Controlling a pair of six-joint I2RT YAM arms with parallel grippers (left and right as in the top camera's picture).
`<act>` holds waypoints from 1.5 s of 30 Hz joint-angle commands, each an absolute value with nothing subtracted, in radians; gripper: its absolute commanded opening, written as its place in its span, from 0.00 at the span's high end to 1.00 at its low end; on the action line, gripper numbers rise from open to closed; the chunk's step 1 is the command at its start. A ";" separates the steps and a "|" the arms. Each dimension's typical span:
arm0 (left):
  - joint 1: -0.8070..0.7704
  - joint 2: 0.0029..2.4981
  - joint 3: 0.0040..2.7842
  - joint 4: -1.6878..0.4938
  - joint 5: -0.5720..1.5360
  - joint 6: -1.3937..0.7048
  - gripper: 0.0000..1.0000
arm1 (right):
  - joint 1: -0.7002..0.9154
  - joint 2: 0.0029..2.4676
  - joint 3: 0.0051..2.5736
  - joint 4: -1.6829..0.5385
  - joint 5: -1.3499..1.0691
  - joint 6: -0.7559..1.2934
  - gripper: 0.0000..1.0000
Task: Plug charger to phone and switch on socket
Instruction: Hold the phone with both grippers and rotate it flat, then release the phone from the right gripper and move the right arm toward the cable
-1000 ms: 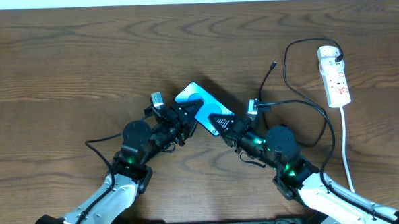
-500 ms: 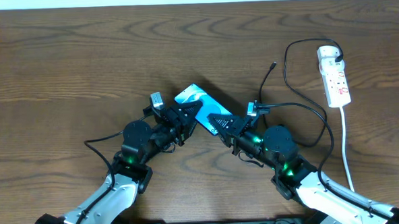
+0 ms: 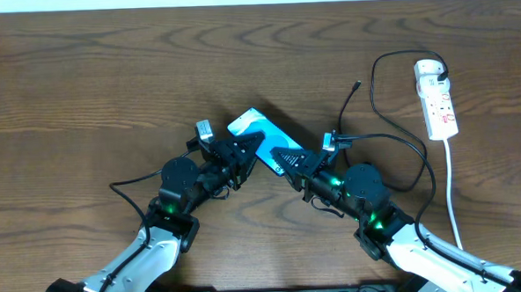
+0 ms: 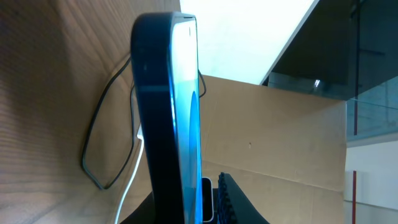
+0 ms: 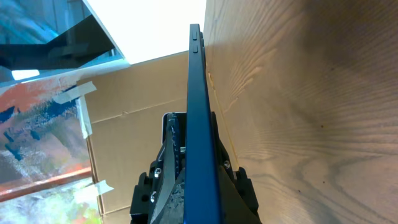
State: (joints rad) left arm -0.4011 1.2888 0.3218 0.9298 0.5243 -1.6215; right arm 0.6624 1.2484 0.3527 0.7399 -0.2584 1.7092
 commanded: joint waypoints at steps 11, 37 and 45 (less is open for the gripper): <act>-0.401 1.283 0.331 0.952 0.496 -1.600 0.81 | 0.722 1.258 0.361 0.738 -0.338 1.712 0.98; -0.401 1.283 0.331 0.791 0.426 -1.589 0.93 | 0.710 1.258 0.361 0.643 -0.329 1.359 0.48; -0.400 1.285 0.331 0.756 0.285 -1.590 0.92 | 0.612 1.254 0.361 0.643 -0.353 0.974 0.43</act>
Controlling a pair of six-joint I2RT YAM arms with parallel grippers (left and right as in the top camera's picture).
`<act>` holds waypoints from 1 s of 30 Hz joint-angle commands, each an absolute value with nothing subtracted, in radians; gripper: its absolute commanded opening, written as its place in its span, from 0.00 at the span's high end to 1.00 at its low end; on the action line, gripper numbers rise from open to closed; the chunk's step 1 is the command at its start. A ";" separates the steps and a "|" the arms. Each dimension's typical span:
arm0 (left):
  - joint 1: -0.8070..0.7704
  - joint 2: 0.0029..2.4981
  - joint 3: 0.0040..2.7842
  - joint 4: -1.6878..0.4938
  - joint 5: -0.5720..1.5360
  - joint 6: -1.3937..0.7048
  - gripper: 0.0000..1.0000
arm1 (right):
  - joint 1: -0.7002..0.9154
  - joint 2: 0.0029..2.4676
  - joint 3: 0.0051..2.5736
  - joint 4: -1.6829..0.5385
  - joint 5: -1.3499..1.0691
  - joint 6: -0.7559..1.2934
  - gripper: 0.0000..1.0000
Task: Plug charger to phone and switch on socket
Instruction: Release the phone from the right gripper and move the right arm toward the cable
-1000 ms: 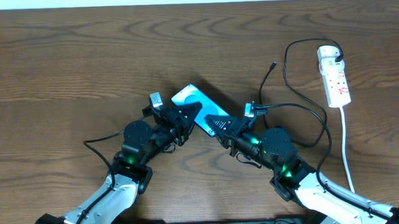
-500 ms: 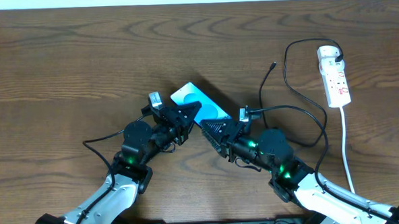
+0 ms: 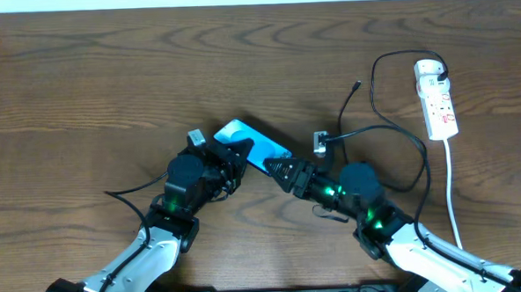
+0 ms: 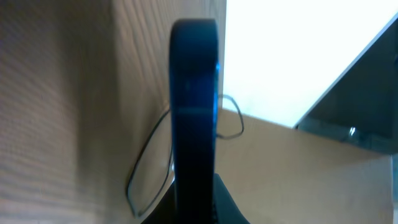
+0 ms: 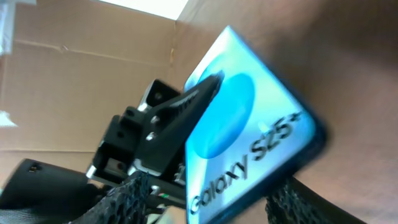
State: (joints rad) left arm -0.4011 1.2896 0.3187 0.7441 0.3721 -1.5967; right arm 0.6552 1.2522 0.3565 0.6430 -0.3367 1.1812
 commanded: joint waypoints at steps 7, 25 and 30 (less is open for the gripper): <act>-0.398 1.287 0.342 0.756 0.197 -1.659 0.93 | 0.491 1.228 0.361 0.641 -0.407 0.876 0.37; -0.369 1.708 0.805 0.715 0.587 -1.584 0.93 | 0.381 0.873 0.536 -0.120 -0.153 0.739 0.32; -0.316 1.752 0.817 0.626 0.789 -1.536 0.92 | 0.378 0.876 0.802 -0.525 0.036 0.637 0.27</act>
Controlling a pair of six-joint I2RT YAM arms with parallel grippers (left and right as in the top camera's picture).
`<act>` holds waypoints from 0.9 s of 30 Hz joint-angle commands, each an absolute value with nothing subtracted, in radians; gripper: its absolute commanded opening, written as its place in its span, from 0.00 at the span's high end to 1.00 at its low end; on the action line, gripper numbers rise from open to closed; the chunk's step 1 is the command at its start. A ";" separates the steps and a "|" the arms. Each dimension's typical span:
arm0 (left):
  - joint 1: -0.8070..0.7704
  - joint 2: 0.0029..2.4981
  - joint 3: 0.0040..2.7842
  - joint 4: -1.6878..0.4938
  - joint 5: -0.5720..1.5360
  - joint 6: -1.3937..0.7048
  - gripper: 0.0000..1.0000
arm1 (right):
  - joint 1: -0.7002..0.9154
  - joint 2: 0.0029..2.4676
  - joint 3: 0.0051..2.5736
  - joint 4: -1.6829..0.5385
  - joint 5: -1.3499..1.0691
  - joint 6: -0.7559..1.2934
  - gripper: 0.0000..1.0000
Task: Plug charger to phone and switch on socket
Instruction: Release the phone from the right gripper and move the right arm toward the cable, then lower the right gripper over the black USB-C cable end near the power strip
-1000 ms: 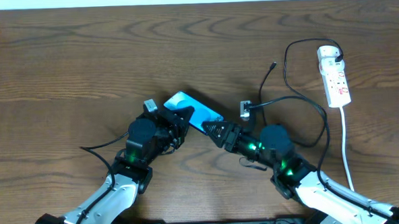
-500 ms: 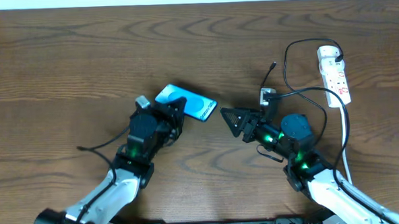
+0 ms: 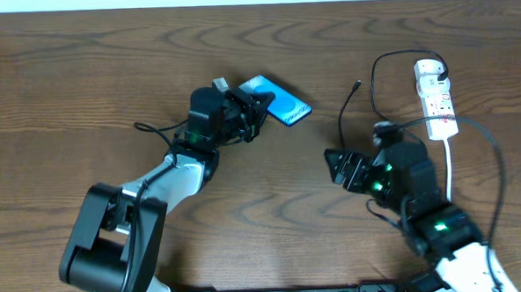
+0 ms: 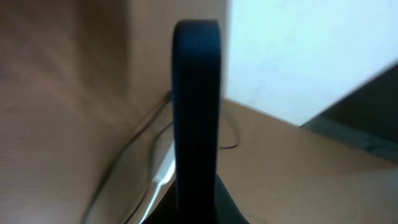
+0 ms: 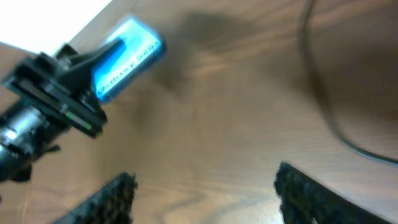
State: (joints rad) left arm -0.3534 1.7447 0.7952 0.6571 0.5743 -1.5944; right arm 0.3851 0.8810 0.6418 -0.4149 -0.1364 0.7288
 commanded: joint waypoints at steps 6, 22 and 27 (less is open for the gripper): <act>-0.295 1.752 0.817 0.613 0.994 -1.494 0.93 | 0.379 1.027 1.101 -0.759 0.155 0.552 0.01; -0.295 1.752 0.816 0.613 1.269 -1.413 0.93 | 0.378 1.314 1.179 -0.730 0.162 0.535 0.01; -0.295 1.752 0.816 0.613 1.274 -1.413 0.92 | 0.367 1.537 1.364 -0.912 0.170 0.553 0.02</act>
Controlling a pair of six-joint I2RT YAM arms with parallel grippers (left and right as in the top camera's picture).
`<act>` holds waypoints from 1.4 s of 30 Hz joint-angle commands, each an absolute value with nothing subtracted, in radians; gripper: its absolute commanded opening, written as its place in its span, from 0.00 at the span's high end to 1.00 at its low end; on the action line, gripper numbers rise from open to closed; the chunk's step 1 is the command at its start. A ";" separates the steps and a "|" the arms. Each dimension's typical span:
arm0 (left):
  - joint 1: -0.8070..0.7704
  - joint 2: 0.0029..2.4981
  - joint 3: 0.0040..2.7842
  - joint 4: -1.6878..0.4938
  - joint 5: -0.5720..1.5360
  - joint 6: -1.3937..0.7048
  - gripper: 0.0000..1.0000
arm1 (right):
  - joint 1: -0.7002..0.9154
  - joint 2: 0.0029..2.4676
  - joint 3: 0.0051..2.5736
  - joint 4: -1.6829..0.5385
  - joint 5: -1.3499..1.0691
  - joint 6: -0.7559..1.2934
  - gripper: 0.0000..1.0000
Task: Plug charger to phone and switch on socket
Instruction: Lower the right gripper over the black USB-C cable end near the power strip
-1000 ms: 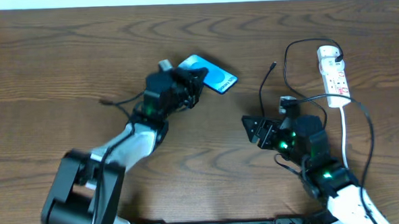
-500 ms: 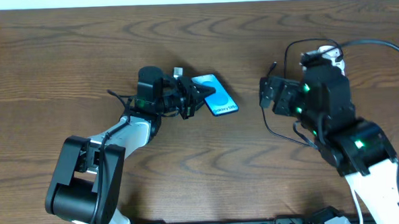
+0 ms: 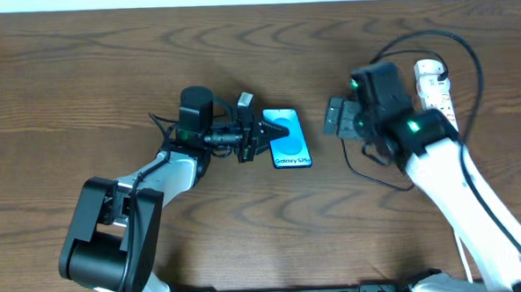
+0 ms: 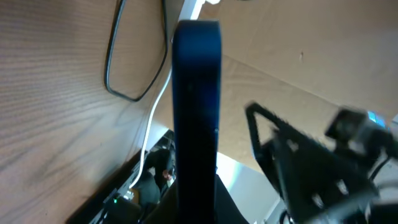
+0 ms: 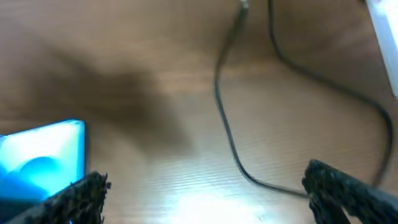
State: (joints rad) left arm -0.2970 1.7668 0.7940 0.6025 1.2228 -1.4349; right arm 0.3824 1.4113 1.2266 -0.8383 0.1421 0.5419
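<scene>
The blue phone (image 3: 289, 150) with its lit screen up sits mid-table. My left gripper (image 3: 262, 133) is shut on its left edge; in the left wrist view the phone (image 4: 196, 106) stands edge-on between the jaws. My right gripper (image 3: 334, 118) hangs open and empty above the black charger cable (image 5: 225, 127), whose plug tip (image 5: 242, 5) lies ahead of it. The phone's corner (image 5: 43, 155) shows at the left. The white socket strip (image 3: 430, 68) lies at the right, partly hidden by my right arm.
The black cable (image 3: 372, 176) loops over the wood between the phone and the strip. A white lead (image 4: 155, 118) runs from the strip toward the table's front edge. The table is bare dark wood to the left and behind.
The phone, held by my left gripper, has shifted from the back centre to mid-table and turned lengthwise front to back. My right gripper has moved back and now hangs over the cable, still open.
At first both grippers were shut on the phone near the front centre. Then my right gripper stood open around it while the left held on. Later the left had it farther back and the right was off to the right. Now the right hovers over the cable.
</scene>
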 commanded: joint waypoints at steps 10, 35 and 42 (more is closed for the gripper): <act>-0.296 1.752 0.816 0.613 1.273 -1.413 0.92 | 0.324 1.968 1.716 -1.024 0.262 0.604 0.14; -0.296 1.752 0.816 0.613 1.273 -1.410 0.92 | 0.239 2.272 1.720 -0.823 0.173 0.604 0.41; -0.296 1.752 0.816 0.612 1.275 -1.410 0.93 | 0.239 2.340 1.720 -0.837 0.148 0.600 0.75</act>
